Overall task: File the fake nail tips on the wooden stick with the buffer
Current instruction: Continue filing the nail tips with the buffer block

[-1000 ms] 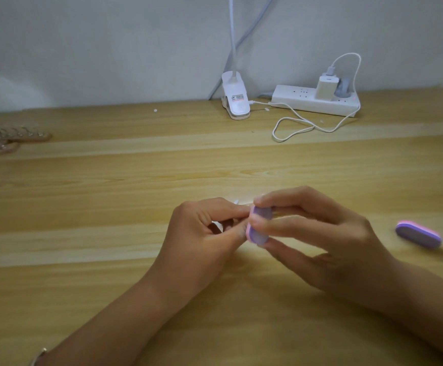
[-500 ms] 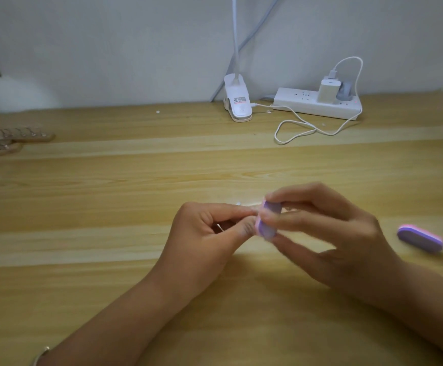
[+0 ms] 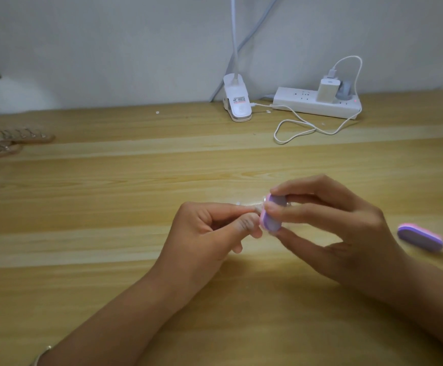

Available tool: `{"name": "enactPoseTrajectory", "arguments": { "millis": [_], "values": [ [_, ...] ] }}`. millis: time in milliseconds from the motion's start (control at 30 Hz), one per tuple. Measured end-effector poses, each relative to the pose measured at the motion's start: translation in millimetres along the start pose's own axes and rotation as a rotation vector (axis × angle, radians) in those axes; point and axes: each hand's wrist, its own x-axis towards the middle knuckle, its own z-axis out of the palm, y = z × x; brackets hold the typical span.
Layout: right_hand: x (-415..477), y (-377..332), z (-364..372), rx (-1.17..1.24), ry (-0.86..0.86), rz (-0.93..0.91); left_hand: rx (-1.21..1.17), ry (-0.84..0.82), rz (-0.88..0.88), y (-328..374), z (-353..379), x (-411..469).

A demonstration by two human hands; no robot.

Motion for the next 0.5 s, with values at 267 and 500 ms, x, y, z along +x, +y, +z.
{"name": "enactPoseTrajectory", "arguments": {
  "millis": [267, 500],
  "values": [
    [5, 5, -11, 0.138, 0.130, 0.153, -0.057, -0.030, -0.048, 1, -1, 1],
    [3, -6, -5, 0.226, 0.027, 0.151, -0.106, -0.161, -0.049, 4, 1, -1]
  ]
}}
